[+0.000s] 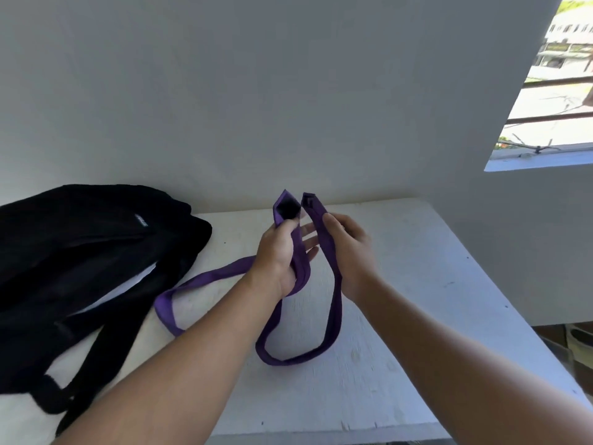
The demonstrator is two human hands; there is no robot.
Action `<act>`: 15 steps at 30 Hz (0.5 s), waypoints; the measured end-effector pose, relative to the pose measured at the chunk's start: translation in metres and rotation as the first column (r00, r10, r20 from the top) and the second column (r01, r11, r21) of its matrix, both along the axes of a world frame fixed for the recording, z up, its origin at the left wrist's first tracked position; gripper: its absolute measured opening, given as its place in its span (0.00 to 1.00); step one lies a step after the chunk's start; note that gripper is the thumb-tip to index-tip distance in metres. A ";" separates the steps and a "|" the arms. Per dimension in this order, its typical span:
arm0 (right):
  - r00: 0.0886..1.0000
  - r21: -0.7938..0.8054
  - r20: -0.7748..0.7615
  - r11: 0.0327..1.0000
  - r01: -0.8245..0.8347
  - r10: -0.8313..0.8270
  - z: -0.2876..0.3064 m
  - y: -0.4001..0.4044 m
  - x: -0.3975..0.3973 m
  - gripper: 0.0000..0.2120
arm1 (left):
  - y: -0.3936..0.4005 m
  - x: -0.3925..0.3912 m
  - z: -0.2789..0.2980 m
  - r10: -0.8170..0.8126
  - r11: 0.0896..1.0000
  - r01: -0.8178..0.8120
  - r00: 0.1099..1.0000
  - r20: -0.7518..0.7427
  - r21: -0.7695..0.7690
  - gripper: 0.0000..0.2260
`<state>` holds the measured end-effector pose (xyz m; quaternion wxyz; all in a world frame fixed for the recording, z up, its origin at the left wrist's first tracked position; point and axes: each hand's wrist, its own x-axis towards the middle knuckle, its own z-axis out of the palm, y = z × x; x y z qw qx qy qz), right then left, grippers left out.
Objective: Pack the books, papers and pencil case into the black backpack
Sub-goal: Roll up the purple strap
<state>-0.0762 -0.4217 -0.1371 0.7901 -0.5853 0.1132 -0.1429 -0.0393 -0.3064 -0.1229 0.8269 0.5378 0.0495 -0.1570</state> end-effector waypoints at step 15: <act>0.983 -0.245 0.064 0.958 -0.152 0.173 0.003 0.026 0.008 0.12 | 0.000 -0.013 0.009 -0.043 0.996 0.039 0.998 -0.048 -0.076 0.20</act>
